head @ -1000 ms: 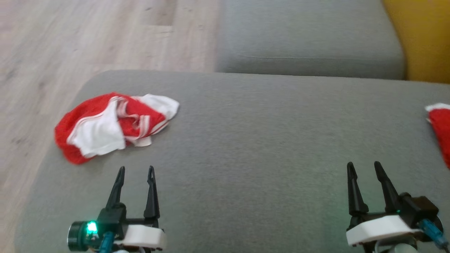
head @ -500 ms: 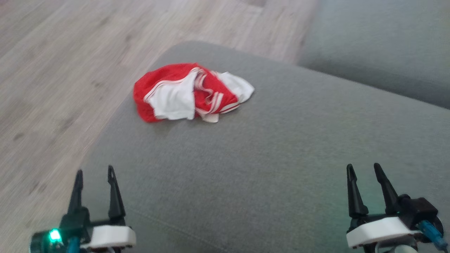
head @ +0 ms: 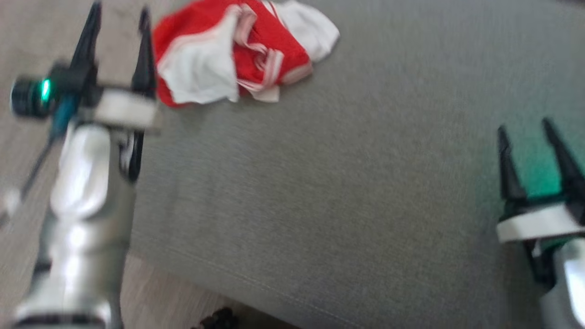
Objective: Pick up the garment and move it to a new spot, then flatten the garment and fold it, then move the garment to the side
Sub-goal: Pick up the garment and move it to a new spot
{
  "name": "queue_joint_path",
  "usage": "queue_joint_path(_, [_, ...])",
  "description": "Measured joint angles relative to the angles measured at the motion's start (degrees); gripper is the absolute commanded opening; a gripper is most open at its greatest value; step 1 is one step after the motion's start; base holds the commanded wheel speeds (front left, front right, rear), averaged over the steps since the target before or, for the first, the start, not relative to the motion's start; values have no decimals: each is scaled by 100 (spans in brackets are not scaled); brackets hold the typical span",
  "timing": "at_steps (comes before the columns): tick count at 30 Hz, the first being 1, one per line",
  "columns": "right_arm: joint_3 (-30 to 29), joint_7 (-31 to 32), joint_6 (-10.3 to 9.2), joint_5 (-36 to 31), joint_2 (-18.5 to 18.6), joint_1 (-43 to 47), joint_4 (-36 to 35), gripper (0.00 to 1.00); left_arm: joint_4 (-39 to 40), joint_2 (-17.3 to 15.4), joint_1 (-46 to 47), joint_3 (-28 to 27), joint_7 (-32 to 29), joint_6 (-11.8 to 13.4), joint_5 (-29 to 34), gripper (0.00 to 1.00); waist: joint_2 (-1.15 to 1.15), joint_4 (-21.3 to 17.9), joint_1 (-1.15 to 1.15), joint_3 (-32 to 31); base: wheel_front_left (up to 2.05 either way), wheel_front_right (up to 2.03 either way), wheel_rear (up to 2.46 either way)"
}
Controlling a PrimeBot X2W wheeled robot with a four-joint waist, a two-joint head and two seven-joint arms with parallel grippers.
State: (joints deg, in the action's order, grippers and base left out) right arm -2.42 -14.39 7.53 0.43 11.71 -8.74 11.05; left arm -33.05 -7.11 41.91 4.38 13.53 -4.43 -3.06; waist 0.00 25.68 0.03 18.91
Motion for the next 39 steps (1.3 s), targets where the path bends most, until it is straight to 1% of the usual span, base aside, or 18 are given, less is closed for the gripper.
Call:
queue_joint_path(3, [-48,0,0,-18,166,-229,-127,100,-955,44,896,136,-346,-156,-74,100,0,-147,0,461,0,0,0])
queue_joint_path(4, [-58,-7,0,-54,222,-338,-201,100,-1563,45,1368,157,-598,-226,-254,100,0,-266,0,731,0,0,0])
queue_joint_path(5, [-58,-7,0,-54,222,-338,-201,100,-1563,45,1368,157,-598,-226,-254,100,0,-266,0,731,0,0,0])
queue_joint_path(6, [-47,-27,0,-54,226,-385,-274,100,-1817,31,1532,193,-698,-266,-260,100,0,-334,0,846,0,0,0])
queue_joint_path(10, [-47,-77,0,-55,233,-544,-536,100,-2679,11,1852,349,-954,-272,-383,100,0,-625,-3,1227,0,0,0])
queue_joint_path(13, [-47,-124,0,-64,232,-629,-713,100,-3073,34,1915,493,-990,-315,-658,100,0,-794,-4,1460,0,0,0])
queue_joint_path(14, [-47,-126,0,-83,226,-649,-773,100,-3137,27,1942,541,-942,-315,-717,81,0,-838,-4,1524,0,0,0])
queue_joint_path(15, [-45,-127,0,-103,211,-678,-815,100,-3174,-9,1997,567,-821,-315,-745,26,0,-880,-4,1577,0,0,0])
queue_joint_path(16, [-42,-127,0,-102,186,-715,-832,100,-3201,-91,2063,586,-650,-315,-750,0,0,-920,-4,1613,0,0,0])
queue_joint_path(19, [3,-132,0,-102,155,-774,-770,100,-3293,-245,2235,662,-164,-315,-746,0,0,-993,-3,1580,0,0,0])
queue_joint_path(22, [30,-125,0,-99,101,-845,-487,100,-3247,-332,2286,688,26,-315,-697,0,0,-1022,-2,1362,0,0,0])
queue_joint_path(24, [46,-114,0,-82,-9,-823,-256,100,-3094,-377,2291,721,71,-315,-698,0,0,-1036,-2,1134,0,0,0])
queue_joint_path(28, [116,-65,0,36,-321,-471,71,100,-2451,-458,2346,990,77,-315,-739,0,0,-1113,-3,561,0,0,0])
queue_joint_path(32, [127,-65,0,145,-602,-69,142,100,-1699,-525,2386,1516,115,-316,-1006,0,0,-1261,-4,-109,0,0,0])
queue_joint_path(35, [109,-65,0,193,-739,152,142,100,-1212,-561,2428,1909,119,-315,-1288,0,0,-1435,-5,-636,0,0,0])
queue_joint_path(39, [71,-65,0,260,-822,460,91,100,-708,-611,2799,2194,123,-315,-1697,0,0,-1806,-6,-1218,0,0,0])
